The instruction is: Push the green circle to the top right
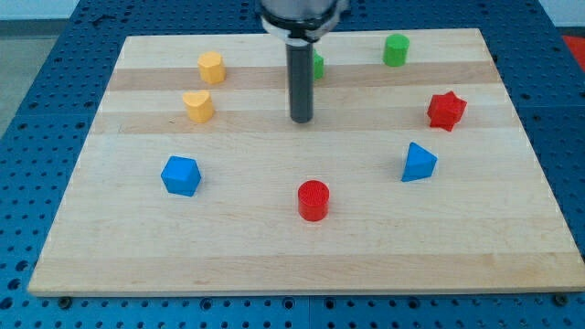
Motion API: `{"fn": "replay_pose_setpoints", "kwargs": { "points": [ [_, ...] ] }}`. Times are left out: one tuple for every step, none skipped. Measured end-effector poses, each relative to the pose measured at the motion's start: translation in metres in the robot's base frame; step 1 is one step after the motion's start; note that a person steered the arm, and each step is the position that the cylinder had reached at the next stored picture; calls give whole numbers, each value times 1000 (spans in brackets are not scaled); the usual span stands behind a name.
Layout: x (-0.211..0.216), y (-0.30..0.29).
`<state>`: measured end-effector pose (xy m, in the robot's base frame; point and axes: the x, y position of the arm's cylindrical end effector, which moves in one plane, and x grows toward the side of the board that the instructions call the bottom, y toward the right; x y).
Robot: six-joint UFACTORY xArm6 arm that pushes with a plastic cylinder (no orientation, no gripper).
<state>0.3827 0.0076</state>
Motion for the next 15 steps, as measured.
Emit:
{"fn": "replay_pose_setpoints", "kwargs": {
  "points": [
    [0,6],
    [0,32],
    [0,38],
    [-5,47],
    [-28,63],
    [-33,64],
    [-44,66],
    [-66,66],
    [-84,66],
    [-96,66],
    [-105,66],
    [-105,69],
    [-105,94],
    [-105,106],
    [-108,106]
  ]
}}
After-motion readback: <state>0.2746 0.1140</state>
